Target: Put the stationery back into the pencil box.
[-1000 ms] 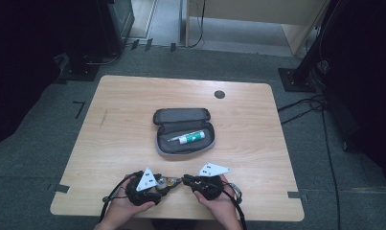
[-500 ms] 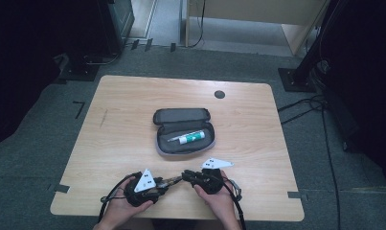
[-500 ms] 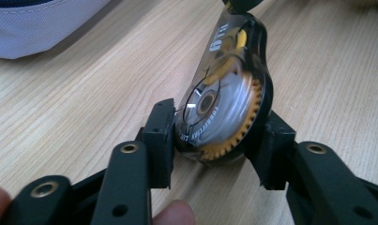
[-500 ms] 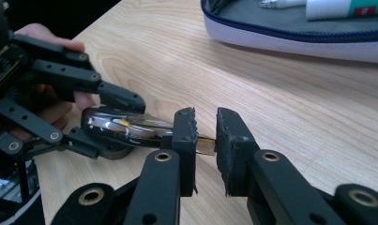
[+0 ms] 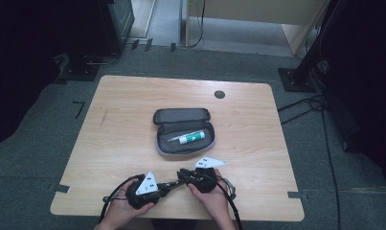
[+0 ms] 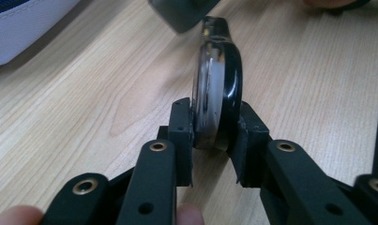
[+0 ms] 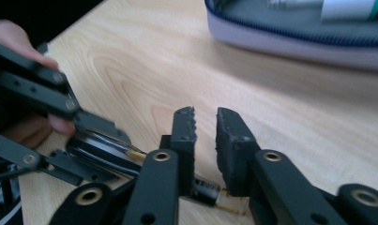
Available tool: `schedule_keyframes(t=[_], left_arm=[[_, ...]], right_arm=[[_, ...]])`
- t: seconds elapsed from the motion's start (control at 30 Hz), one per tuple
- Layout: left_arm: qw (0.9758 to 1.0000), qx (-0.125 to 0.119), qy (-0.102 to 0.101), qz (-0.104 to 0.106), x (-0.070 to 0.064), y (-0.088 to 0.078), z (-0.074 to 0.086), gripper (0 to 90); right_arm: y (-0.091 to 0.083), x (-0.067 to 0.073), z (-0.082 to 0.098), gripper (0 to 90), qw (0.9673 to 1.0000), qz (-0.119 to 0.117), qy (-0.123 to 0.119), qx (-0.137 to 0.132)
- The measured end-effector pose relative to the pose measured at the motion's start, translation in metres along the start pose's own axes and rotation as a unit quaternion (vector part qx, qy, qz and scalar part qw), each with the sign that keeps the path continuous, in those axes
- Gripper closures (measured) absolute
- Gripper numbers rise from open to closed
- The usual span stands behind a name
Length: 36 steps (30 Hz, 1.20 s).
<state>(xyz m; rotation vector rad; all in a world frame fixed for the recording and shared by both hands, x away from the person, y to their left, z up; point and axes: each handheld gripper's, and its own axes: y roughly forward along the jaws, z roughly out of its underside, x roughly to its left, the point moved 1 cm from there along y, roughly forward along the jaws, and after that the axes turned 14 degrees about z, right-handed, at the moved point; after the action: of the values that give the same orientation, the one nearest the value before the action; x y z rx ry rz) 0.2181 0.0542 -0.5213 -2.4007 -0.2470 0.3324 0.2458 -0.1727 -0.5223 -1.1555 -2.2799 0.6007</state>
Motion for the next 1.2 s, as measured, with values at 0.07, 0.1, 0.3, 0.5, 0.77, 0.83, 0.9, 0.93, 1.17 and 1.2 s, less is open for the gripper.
schedule_keyframes(t=[0.07, 0.1, 0.3, 0.5, 0.77, 0.83, 0.9, 0.93, 1.17, 1.2], left_arm=[[1.0, -0.008, -0.005, 0.0, 0.002, -0.002, 0.0, 74.5], [0.9999, -0.01, -0.006, 0.001, 0.002, -0.002, 0.001, 74.5], [0.9998, -0.013, -0.014, 0.006, 0.003, -0.005, 0.001, 74.7], [0.9994, -0.027, -0.011, 0.015, 0.004, -0.014, -0.003, 74.8], [0.9986, -0.051, -0.011, 0.014, 0.008, -0.033, -0.015, 74.7], [0.9982, -0.057, -0.013, 0.015, 0.011, -0.037, -0.018, 74.8], [0.9976, -0.065, -0.019, 0.019, 0.014, -0.039, -0.021, 74.7], [0.9967, -0.072, -0.026, 0.025, 0.016, -0.04, -0.022, 74.7], [0.9956, -0.085, -0.036, 0.016, 0.024, -0.044, -0.029, 74.7], [0.9957, -0.085, -0.033, 0.014, 0.026, -0.045, -0.031, 74.8]], right_arm=[[-0.004, 0.0, -0.002, 68.6, 0.9997, 0.014, -0.013, -0.014], [-0.006, 0.0, -0.002, 65.8, 0.9994, 0.022, -0.018, -0.017], [-0.02, -0.007, -0.001, 47.8, 0.9975, 0.055, -0.022, -0.039], [-0.037, -0.026, 0.004, 6.4, 0.9898, 0.138, -0.008, -0.033], [-0.061, -0.067, 0.016, 0.0, 0.974, 0.224, 0.032, -0.01], [-0.067, -0.076, 0.02, 0.0, 0.9705, 0.239, 0.029, -0.004], [-0.074, -0.084, 0.023, 0.0, 0.9675, 0.251, 0.028, -0.001], [-0.077, -0.088, 0.024, 0.0, 0.9661, 0.257, 0.027, -0.001], [-0.101, -0.118, 0.037, 0.0, 0.9561, 0.289, 0.045, 0.016], [-0.102, -0.12, 0.038, 0.0, 0.9521, 0.302, 0.04, 0.022]])
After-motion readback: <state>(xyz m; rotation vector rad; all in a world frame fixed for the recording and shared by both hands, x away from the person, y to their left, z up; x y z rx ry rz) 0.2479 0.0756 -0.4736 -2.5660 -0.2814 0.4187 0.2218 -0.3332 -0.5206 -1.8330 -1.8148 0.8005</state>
